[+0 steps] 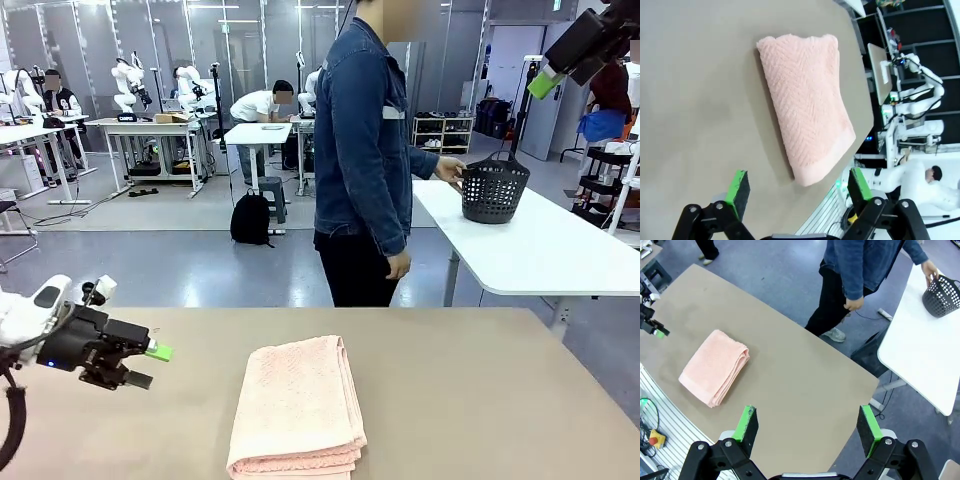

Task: Fold the towel.
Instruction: Pick up the 100 cm Hotel Towel and place it on the left side of the table.

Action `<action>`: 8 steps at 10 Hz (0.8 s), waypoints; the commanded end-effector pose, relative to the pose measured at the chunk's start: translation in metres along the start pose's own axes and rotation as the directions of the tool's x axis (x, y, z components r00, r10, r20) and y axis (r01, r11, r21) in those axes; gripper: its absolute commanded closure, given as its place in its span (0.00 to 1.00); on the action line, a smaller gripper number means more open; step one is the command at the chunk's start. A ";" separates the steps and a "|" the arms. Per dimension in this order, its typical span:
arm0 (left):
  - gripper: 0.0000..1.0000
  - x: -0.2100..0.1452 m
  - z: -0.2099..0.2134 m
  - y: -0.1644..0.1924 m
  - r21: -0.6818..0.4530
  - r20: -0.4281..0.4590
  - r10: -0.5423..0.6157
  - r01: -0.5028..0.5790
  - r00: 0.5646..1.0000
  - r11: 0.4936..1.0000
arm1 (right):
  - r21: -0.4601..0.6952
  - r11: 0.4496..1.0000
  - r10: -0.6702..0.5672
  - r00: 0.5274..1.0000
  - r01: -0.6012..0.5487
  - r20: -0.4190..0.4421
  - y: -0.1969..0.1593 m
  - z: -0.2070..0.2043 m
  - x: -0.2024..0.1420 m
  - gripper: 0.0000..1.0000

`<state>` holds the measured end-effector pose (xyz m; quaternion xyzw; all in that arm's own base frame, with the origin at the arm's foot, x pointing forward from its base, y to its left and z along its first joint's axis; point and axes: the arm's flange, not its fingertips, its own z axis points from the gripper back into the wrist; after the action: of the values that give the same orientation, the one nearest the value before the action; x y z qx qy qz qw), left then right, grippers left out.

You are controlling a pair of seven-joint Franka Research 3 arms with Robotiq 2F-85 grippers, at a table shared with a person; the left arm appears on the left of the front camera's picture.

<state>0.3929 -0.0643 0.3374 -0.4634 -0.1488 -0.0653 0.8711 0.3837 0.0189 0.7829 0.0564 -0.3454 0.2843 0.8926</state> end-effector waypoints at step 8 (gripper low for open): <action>0.00 -0.046 -0.113 0.011 -0.067 0.062 0.092 -0.087 0.994 0.994 | 0.005 1.000 -0.005 1.000 0.005 0.007 -0.001 0.001 0.001 0.00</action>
<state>0.3749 -0.1458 0.2617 -0.5020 -0.1385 -0.0119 0.8536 0.3838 0.0192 0.7834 0.0566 -0.3458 0.2846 0.8923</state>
